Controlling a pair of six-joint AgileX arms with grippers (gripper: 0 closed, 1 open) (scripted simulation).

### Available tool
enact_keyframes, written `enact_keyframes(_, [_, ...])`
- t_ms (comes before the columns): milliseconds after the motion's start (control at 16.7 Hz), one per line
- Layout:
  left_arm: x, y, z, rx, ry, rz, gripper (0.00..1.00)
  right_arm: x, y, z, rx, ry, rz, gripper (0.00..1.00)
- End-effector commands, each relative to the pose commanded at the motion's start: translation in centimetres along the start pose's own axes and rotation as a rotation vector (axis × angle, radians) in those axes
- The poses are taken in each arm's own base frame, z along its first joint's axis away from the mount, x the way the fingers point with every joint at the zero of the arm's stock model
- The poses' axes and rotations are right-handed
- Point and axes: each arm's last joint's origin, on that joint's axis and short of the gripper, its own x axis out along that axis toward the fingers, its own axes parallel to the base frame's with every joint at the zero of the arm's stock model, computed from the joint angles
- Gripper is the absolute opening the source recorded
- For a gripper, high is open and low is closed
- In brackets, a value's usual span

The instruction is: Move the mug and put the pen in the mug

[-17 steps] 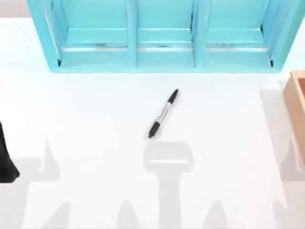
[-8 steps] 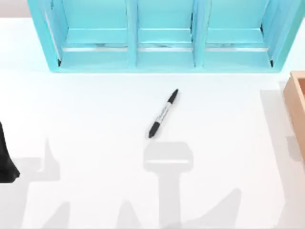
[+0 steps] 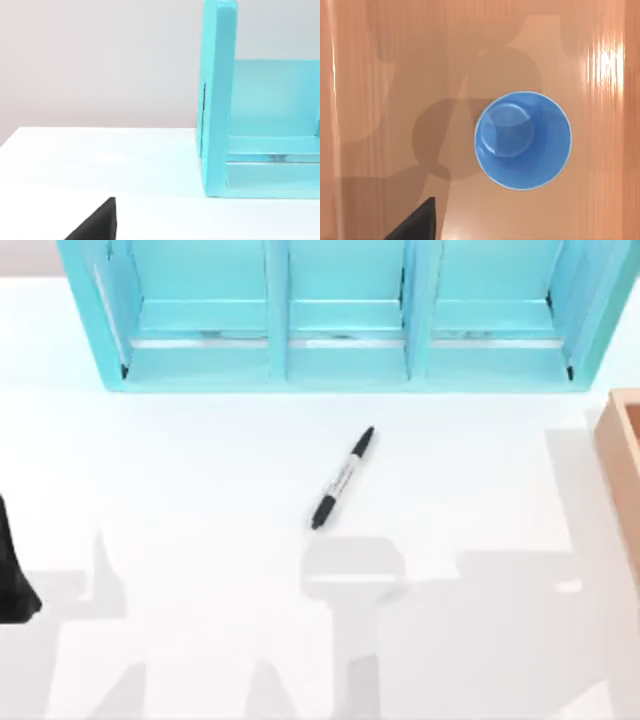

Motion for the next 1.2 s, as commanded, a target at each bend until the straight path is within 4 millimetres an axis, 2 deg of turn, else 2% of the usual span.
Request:
enact_keyframes(180, [0.0, 0.0, 0.0, 0.000, 0.000, 0.000, 1.00, 2.3, -2.2, 2.7, 0.001, 0.175, 0.047, 1.00])
enact_keyframes(420, [0.0, 0.0, 0.0, 0.000, 0.000, 0.000, 1.00, 4.5, -3.8, 4.2, 0.003, 0.303, 0.092, 1.00])
enact_keyframes(840, [0.0, 0.0, 0.0, 0.000, 0.000, 0.000, 1.00, 4.8, -3.8, 4.3, 0.001, 0.314, 0.097, 1.00])
enact_keyframes(1020, [0.0, 0.0, 0.0, 0.000, 0.000, 0.000, 1.00, 6.5, -3.7, 4.0, 0.004, 0.315, 0.097, 1.00])
enact_keyframes(1200, [0.0, 0.0, 0.0, 0.000, 0.000, 0.000, 1.00, 9.2, -3.5, 3.2, 0.004, 0.315, 0.097, 1.00])
